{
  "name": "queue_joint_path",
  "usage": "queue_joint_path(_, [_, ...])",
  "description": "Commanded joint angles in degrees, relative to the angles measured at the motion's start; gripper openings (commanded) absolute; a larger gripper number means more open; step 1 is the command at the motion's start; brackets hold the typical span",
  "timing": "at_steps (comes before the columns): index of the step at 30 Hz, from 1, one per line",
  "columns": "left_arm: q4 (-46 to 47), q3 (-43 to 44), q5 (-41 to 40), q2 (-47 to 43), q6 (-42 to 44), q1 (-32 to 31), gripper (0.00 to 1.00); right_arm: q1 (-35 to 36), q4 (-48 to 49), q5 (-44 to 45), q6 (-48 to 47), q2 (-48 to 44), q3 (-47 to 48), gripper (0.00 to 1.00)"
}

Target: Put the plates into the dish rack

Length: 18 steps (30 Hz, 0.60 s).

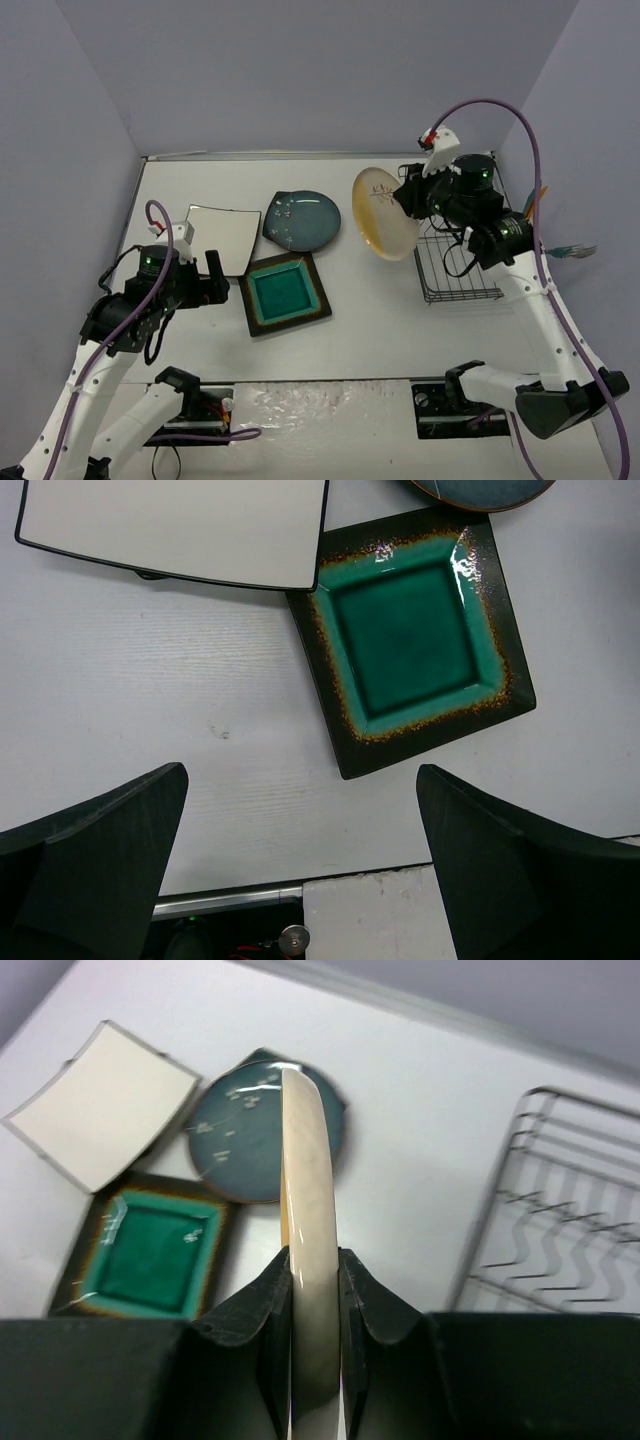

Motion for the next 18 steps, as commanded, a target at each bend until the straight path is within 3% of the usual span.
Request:
queue_joint_path(1, [5.7, 1.4, -0.8, 2.0, 3.4, -0.3, 0.97, -1.3, 0.3, 13.0, -11.2, -2.7, 7.8, 0.0])
queue_joint_path(5, [7.3, 0.1, -1.0, 2.5, 4.7, -0.3, 0.97, -5.9, 0.2, 19.5, -18.2, -1.0, 9.5, 0.0])
queue_joint_path(12, [11.3, -3.2, -0.1, 2.0, 5.6, -0.3, 0.97, -15.7, 3.0, 21.7, -26.1, 4.3, 10.0, 0.0])
queue_joint_path(18, [15.5, -7.3, -0.1, 0.4, 6.6, -0.3, 0.97, -25.1, 9.8, 16.1, -27.0, 9.1, 11.0, 0.0])
